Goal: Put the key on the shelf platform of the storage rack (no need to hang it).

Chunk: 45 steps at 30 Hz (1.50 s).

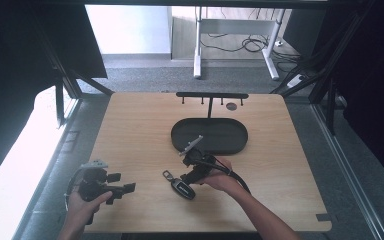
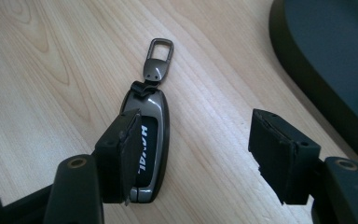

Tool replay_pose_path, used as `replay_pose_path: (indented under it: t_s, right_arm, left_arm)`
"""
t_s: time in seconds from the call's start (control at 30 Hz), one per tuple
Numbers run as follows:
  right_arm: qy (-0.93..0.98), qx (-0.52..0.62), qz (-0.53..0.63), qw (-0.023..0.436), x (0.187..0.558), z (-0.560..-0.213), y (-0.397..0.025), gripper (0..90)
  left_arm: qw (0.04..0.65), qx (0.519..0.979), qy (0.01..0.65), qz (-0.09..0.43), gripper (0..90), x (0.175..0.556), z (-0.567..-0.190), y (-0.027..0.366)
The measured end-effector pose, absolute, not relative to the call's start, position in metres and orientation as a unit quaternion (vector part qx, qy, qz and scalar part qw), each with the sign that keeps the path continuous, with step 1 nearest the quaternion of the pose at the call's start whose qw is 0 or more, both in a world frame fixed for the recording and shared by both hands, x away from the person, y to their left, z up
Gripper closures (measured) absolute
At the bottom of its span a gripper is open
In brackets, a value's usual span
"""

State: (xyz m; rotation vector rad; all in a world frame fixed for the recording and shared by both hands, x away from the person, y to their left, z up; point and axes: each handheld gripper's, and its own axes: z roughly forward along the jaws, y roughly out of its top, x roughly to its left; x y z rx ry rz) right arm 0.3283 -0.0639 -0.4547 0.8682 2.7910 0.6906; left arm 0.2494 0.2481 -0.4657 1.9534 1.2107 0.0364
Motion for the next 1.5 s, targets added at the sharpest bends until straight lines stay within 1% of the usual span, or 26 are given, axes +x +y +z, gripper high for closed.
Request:
replay_pose_path:
  t_s: [0.47,0.83,1.03,1.1,1.13,1.17,1.2,1.23,1.5]
  right_arm:
    - [0.943,0.263,0.197,0.042,0.322,-0.484,-0.039,34.2]
    - [0.95,0.26,0.172,0.032,0.321,-0.503,-0.033,34.2]
    - [0.953,0.256,0.158,0.027,0.321,-0.508,-0.028,38.6]
    - [0.954,0.252,0.156,0.037,0.321,-0.509,-0.027,40.3]
    - [0.954,0.253,0.154,0.038,0.321,-0.509,-0.026,41.8]
    - [0.954,0.254,0.154,0.04,0.321,-0.508,-0.026,45.5]
    - [0.954,0.254,0.154,0.04,0.321,-0.508,-0.026,45.5]
    - [0.953,0.257,0.154,0.038,0.321,-0.508,-0.026,48.3]
    - [0.955,0.251,0.155,0.038,0.323,-0.507,-0.027,49.1]
  left_arm:
    - [0.408,0.777,0.479,0.013,19.6,0.25,-0.466,0.248]
    - [0.408,0.777,0.479,0.013,19.5,0.25,-0.466,0.248]
    - [0.408,0.777,0.479,0.014,19.5,0.25,-0.466,0.248]
    - [0.409,0.776,0.479,0.015,19.6,0.25,-0.465,0.248]
    - [0.41,0.775,0.48,0.016,19.6,0.25,-0.465,0.248]
    - [0.411,0.775,0.479,0.017,19.6,0.249,-0.465,0.249]
    - [0.411,0.775,0.479,0.017,19.6,0.249,-0.465,0.249]
    - [0.411,0.776,0.479,0.017,19.6,0.249,-0.465,0.248]
    - [0.41,0.776,0.479,0.016,19.6,0.25,-0.465,0.247]
